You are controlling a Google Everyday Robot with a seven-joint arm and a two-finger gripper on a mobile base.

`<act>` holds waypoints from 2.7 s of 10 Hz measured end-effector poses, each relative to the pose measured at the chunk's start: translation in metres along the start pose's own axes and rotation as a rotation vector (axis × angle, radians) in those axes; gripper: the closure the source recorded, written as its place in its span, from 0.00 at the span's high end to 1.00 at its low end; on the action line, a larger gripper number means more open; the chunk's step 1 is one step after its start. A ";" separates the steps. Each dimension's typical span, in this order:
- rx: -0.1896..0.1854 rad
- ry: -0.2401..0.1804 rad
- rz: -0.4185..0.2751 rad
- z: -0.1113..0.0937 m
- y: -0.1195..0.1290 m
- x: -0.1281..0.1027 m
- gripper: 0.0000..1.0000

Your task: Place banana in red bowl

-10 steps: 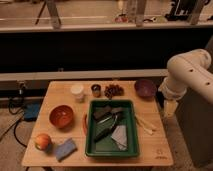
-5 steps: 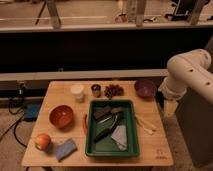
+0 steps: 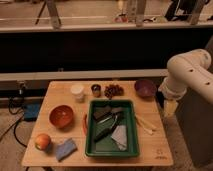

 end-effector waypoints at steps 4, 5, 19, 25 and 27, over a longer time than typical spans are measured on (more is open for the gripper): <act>-0.006 -0.019 -0.001 0.009 0.006 -0.003 0.80; -0.008 -0.025 -0.003 0.015 0.009 -0.002 0.80; -0.026 -0.076 -0.070 0.059 0.030 -0.015 0.80; -0.039 -0.086 -0.125 0.079 0.037 -0.027 0.80; -0.045 -0.089 -0.145 0.087 0.038 -0.033 0.80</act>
